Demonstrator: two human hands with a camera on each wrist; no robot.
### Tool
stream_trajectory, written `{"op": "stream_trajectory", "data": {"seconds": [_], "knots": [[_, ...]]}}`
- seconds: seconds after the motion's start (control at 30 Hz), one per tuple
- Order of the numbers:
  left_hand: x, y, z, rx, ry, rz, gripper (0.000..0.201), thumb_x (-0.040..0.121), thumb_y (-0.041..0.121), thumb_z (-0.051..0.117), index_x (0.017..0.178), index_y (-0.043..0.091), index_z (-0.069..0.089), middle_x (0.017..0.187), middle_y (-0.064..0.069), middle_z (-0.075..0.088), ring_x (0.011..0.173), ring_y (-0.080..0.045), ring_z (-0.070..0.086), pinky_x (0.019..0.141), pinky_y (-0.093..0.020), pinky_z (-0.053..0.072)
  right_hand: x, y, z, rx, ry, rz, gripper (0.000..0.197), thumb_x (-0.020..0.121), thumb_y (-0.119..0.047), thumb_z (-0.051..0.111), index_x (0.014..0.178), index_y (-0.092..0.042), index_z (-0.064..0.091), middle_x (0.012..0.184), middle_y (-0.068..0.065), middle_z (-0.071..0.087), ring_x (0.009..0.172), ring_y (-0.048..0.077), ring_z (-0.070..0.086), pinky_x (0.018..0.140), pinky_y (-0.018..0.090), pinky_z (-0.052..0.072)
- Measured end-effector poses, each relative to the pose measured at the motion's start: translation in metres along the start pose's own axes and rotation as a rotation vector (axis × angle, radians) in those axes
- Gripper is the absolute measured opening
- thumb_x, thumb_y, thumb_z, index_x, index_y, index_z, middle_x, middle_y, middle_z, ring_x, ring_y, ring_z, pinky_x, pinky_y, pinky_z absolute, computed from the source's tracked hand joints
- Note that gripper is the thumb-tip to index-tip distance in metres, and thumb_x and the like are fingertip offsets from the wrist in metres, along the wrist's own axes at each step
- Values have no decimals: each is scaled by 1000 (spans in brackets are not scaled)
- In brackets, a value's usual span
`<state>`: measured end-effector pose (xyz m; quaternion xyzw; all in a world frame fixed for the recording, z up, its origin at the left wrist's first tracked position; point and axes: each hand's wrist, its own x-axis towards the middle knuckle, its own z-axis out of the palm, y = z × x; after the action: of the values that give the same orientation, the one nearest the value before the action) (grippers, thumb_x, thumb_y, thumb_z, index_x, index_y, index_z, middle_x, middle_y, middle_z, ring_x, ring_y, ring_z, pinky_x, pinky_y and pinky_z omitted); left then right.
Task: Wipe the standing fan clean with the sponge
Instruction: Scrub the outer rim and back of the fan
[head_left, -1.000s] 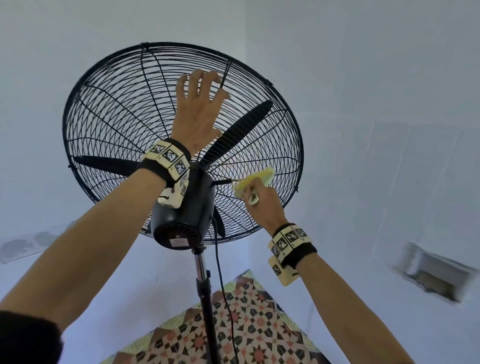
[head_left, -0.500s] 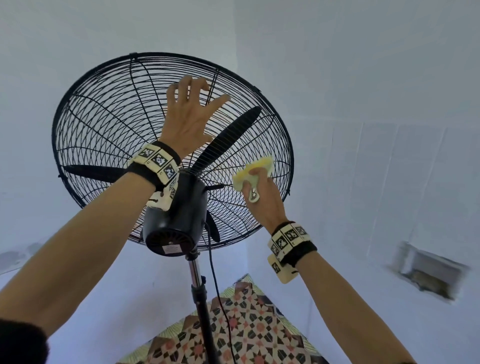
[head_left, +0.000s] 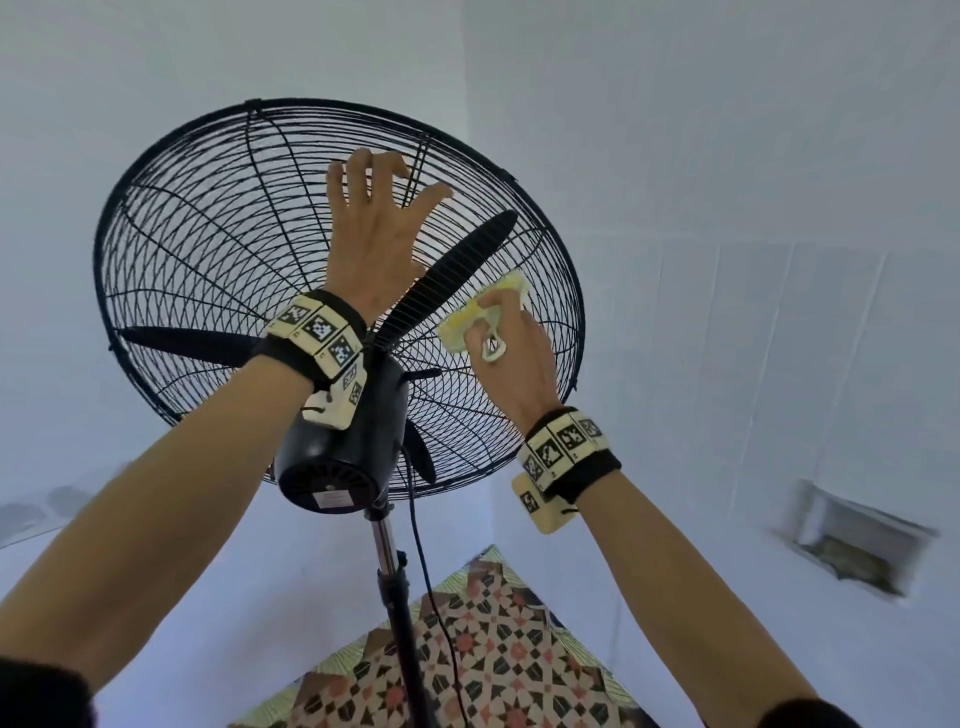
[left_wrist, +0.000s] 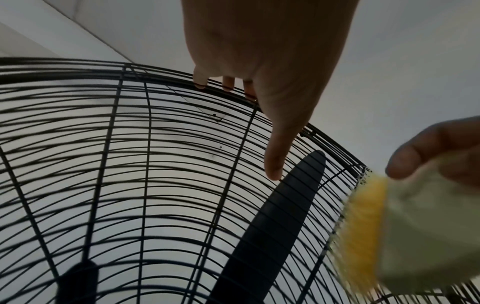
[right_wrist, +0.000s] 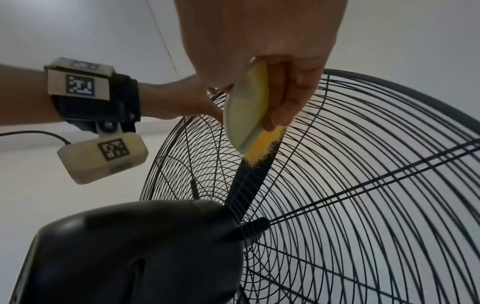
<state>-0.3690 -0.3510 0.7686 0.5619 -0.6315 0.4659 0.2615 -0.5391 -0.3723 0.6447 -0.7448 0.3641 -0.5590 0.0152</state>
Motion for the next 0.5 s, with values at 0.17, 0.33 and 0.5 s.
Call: {"op": "stream_trajectory", "data": {"seconds": [0.17, 0.33, 0.5], "knots": [[-1, 4, -3, 46, -35, -19, 88, 71, 26, 89, 144, 33, 41, 144, -20, 41, 141, -45, 34, 119, -65, 23, -42, 29, 15, -12, -113, 144, 23, 106, -21, 49, 124, -6, 50, 97, 13, 72, 63, 13, 61, 44, 7, 35], [-7, 18, 0, 56, 56, 24, 80, 75, 24, 82, 144, 24, 42, 150, -20, 37, 139, -45, 36, 112, -58, 35, -24, 23, -18, 99, 65, 26, 20, 100, -15, 53, 119, -12, 53, 75, -2, 61, 56, 0, 52, 47, 11, 35], [13, 36, -1, 89, 26, 243, 83, 82, 40, 74, 155, 26, 38, 163, -11, 31, 148, -40, 30, 123, -61, 19, 0, 10, -23, 154, 184, -89, 19, 100, -16, 52, 118, -10, 53, 73, -1, 59, 54, 5, 51, 46, 16, 34]]}}
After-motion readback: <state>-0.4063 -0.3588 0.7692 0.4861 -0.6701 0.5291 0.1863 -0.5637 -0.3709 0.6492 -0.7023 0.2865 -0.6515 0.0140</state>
